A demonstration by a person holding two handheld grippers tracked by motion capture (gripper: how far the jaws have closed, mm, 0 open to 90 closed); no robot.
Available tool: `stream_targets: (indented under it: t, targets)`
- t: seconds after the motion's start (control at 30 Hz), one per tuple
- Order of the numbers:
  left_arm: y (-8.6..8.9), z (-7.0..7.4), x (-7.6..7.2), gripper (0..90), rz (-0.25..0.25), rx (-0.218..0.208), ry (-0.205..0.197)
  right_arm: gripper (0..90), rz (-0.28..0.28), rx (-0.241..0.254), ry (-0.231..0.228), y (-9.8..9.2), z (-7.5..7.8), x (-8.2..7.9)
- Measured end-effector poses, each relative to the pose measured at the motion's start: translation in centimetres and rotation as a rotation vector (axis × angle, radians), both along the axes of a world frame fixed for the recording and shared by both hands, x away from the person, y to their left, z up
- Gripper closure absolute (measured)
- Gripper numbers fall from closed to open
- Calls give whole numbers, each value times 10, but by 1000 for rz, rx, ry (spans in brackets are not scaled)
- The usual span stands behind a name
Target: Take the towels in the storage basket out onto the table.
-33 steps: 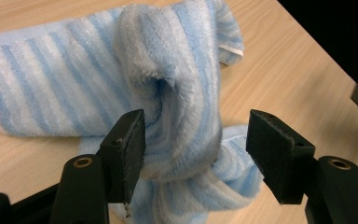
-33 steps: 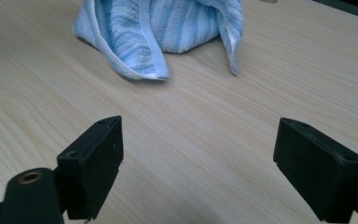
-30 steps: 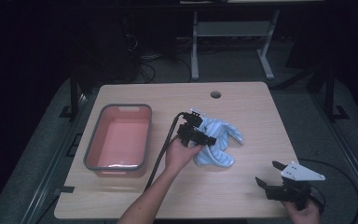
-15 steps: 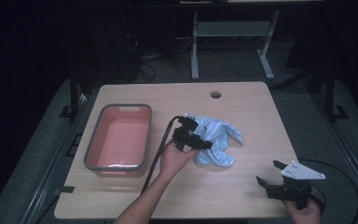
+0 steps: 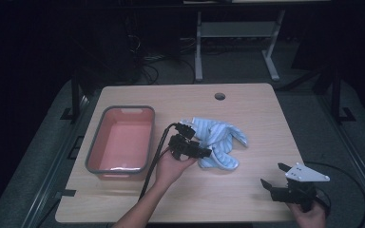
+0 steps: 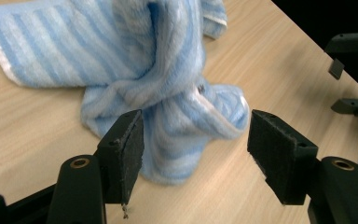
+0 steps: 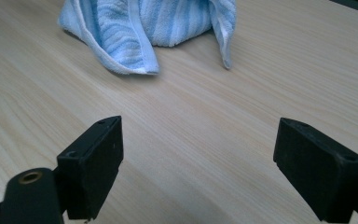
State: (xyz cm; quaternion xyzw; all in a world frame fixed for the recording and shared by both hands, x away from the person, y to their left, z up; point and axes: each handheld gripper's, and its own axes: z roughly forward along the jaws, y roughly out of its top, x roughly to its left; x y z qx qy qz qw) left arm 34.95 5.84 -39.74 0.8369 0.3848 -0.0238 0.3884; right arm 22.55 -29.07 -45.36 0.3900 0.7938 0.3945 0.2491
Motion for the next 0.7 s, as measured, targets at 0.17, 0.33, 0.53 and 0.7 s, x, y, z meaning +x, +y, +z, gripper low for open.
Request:
stream_targets:
  t: [0.17,0.33,0.53,0.7]
  targets:
    - [4,-5,-4,349,-2,21,-6,152,3,-4,11,1,-1,0]
    - [6,-9,-8,349,-3,20,-5,152,0,4,12,1,-1,1]
    - [11,-13,-15,346,-7,5,6,152,7,-3,8,2,-2,1]
    - [14,-17,-21,346,-10,13,2,152,3,-5,16,3,-3,1]
